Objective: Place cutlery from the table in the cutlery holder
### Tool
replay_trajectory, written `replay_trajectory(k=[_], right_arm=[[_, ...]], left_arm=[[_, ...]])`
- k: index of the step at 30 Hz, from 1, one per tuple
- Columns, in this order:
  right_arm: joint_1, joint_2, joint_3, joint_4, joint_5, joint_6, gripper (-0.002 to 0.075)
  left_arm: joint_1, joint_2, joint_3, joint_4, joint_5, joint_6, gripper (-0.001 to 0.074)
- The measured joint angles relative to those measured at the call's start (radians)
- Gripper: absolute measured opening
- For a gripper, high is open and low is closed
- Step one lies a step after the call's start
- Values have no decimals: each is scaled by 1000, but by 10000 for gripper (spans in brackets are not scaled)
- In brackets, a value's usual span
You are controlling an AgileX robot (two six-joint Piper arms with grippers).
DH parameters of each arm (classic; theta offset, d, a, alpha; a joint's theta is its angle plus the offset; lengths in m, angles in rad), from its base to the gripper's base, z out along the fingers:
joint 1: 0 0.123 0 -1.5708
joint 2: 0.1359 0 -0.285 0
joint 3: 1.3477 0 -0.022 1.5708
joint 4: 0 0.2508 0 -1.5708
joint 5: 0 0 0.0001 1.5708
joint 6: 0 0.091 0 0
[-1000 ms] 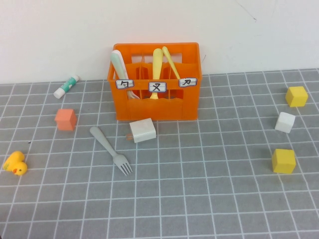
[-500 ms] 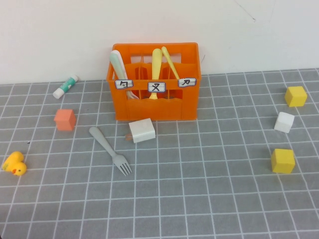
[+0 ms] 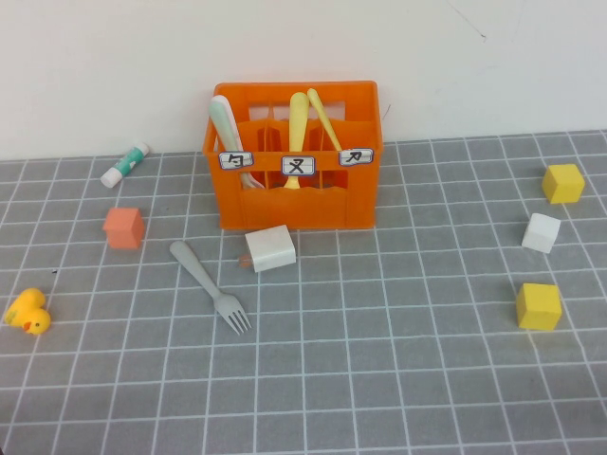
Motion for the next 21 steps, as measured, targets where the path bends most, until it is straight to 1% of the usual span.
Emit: replay_trajectory(k=[4,14,18,21], right_arm=[[-8,-12,28,2,-2,15,-1],[-19,-26,30,2,28,21,-1],[-58,-27,30,2,47,74,-1],[-70,-27,30,-4,100,112,-1]], left_arm=[[0,0,0,0,0,0,-1],[0,0,0,0,0,0,-1],[0,0,0,0,0,-3,-1],[0,0,0,0,0,-3,-1]])
